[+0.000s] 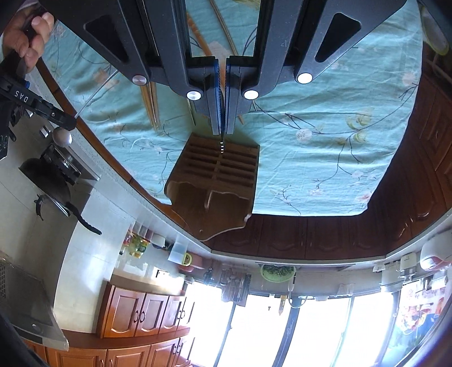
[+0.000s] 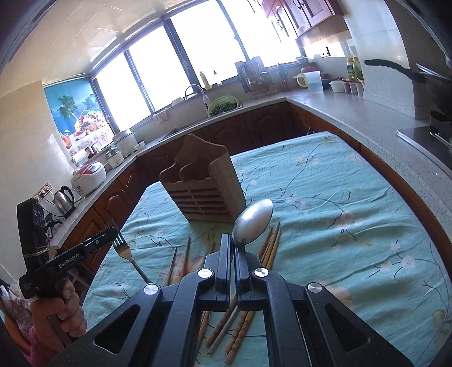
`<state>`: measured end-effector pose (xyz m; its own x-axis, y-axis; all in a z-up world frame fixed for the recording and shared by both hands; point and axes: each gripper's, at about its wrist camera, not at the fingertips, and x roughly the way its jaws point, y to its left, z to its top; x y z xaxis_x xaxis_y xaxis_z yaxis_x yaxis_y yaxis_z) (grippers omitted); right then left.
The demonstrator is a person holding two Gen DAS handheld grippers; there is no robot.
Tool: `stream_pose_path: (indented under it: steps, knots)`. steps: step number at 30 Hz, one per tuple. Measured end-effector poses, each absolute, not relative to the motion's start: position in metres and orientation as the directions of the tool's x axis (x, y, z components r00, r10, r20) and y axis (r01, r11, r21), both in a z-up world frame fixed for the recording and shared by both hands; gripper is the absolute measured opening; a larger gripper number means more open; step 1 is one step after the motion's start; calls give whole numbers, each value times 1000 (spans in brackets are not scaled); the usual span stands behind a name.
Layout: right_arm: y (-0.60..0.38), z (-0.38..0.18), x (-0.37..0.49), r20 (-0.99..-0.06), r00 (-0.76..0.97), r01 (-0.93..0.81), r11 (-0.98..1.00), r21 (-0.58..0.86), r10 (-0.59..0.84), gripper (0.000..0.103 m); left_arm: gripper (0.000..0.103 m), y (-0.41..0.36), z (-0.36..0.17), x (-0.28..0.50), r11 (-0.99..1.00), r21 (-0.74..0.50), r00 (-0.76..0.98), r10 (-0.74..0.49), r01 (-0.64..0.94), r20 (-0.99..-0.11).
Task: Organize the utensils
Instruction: 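Carry the chopstick with the left tool while the right tool lowers the spoon into the caddy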
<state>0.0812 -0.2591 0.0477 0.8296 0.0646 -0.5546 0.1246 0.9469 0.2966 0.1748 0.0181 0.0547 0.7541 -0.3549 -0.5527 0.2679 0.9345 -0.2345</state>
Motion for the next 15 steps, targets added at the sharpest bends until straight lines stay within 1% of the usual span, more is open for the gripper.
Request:
stream_pose_path:
  steps: [7, 15]
  knots:
    - [-260, 59, 92, -525, 849, 115, 950, 291, 58, 2, 0, 25, 66, 172, 948, -209, 796, -316, 241, -517]
    - [-259, 79, 116, -476, 879, 99, 960, 263, 40, 2, 0, 22, 86, 192, 964, -171, 846, -262, 205, -464]
